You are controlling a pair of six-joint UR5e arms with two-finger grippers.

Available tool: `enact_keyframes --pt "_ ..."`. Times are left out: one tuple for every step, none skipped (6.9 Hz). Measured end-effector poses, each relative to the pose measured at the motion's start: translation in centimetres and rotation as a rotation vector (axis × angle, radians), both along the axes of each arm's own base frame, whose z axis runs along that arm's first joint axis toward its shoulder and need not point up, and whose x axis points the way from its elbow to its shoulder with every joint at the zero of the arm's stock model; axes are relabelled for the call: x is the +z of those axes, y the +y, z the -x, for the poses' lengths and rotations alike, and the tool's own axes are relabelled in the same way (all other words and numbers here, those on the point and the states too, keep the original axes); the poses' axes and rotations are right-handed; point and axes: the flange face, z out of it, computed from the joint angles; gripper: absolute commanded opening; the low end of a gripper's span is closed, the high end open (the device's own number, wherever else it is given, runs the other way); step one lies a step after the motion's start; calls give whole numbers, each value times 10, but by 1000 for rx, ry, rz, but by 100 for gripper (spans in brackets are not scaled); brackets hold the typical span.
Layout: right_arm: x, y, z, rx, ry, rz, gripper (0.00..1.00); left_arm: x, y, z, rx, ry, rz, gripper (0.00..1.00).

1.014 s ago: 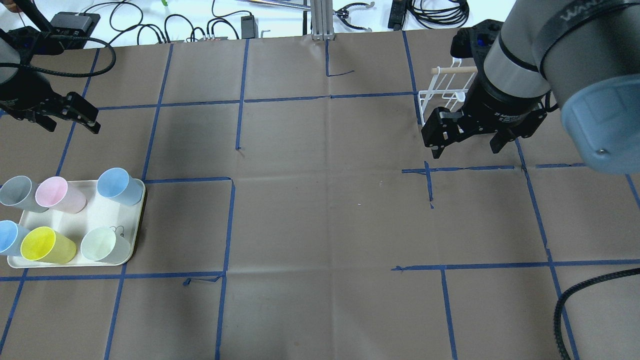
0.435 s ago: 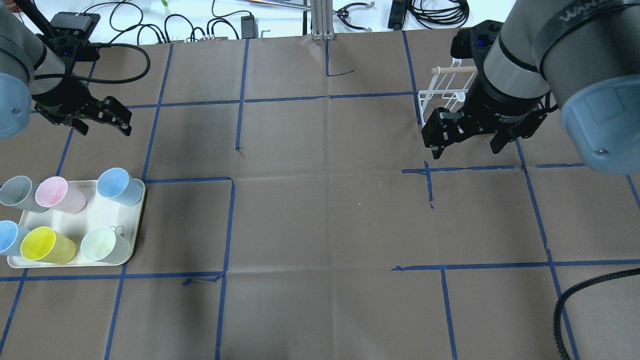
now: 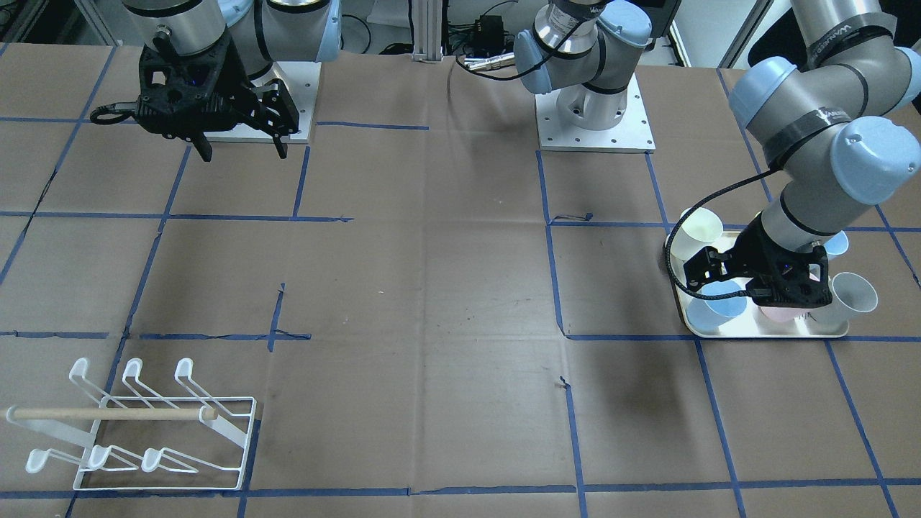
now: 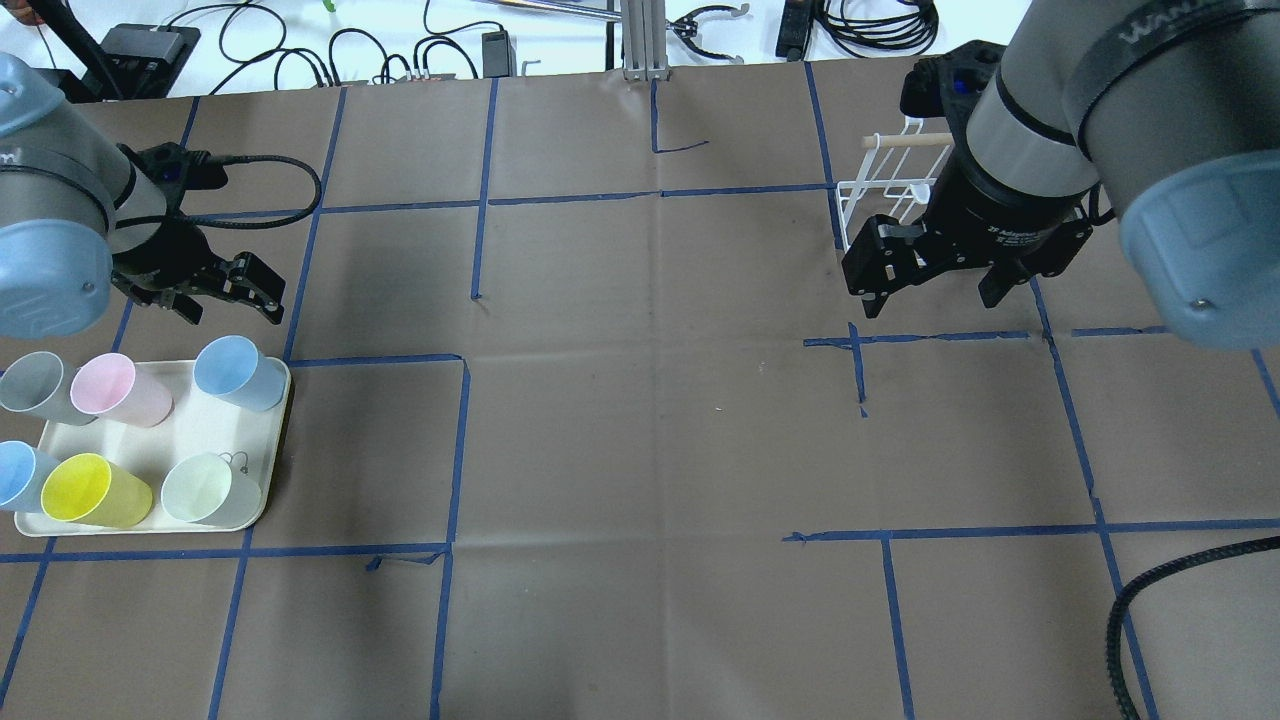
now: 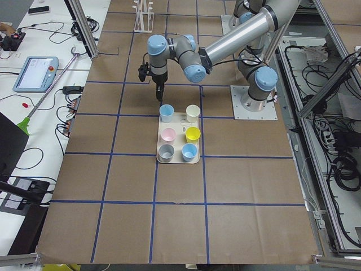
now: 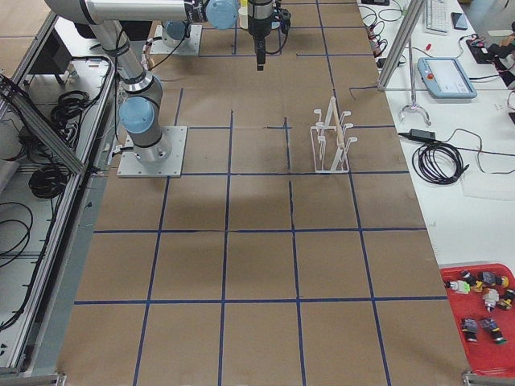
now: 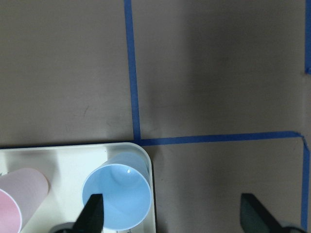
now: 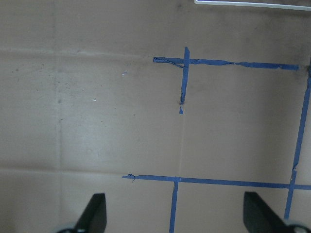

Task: Transfer IKEA cup to right arm and place on rack

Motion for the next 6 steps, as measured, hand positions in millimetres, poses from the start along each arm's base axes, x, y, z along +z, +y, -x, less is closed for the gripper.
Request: enact_keyframes --pt "-1 0 0 -1 -2 -2 100 -21 7 -8 8 -1 2 98" --pt "-1 0 0 -1 -3 -3 100 -38 14 -10 12 -2 4 98" --pt "-1 0 0 -1 -4 -3 100 -50 19 -9 14 -2 4 98" --pt "-1 0 0 -1 -4 -3 100 -56 21 -8 14 -2 3 93" --pt "-1 0 0 -2 -4 -2 100 -59 21 -8 13 -1 3 79" --pt "-1 0 0 -2 -4 -1 100 -61 21 -8 13 0 2 45"
